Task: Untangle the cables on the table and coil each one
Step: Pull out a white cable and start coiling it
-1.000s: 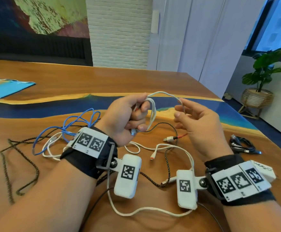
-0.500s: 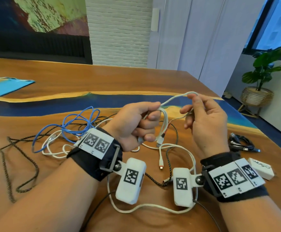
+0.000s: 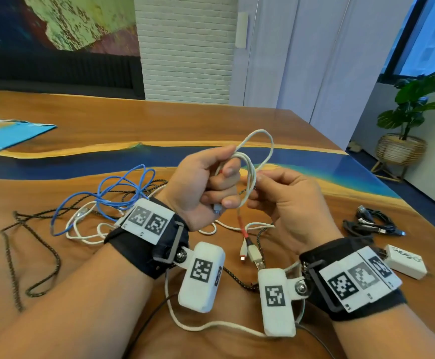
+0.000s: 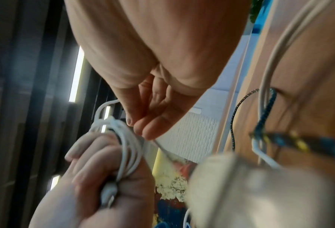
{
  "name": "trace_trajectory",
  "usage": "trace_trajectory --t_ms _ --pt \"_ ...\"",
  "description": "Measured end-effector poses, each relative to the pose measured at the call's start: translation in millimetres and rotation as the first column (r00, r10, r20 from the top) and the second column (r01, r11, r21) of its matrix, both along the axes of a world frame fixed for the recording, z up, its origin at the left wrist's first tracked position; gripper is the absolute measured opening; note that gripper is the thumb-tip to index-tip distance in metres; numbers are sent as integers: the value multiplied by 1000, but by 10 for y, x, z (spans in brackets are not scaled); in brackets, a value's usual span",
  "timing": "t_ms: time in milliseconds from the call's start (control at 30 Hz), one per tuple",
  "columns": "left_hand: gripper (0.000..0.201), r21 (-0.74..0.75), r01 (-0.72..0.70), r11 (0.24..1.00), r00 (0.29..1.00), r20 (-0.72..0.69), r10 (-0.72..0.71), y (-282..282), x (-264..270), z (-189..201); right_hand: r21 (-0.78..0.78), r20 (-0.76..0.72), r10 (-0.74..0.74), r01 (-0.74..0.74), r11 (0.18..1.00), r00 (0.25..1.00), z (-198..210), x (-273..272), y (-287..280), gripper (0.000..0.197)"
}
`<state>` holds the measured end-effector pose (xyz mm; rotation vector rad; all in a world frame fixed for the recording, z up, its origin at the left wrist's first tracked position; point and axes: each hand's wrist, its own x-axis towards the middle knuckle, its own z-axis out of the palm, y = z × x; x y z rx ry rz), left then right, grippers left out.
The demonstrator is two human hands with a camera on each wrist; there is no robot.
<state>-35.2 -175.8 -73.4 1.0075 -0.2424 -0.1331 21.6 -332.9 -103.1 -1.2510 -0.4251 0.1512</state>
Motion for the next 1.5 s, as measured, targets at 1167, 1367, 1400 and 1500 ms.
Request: trace_trajectory --t_ms 1167,1367,1400,1500 --pt "42 366 -428 827 894 35 447 165 131 -87 179 -237 110 -68 982 965 289 47 -308 15" --pt "47 126 -424 897 890 -122 439 195 126 -26 -128 -51 -4 -3 992 999 207 85 -337 21" --pt "47 111 -433 895 886 -130 445 198 128 -19 -91 -90 48 -56 994 995 225 78 -348 23" --pt "44 117 -484 867 856 -142 497 204 148 -19 59 -138 145 -138 989 980 310 71 -403 24"
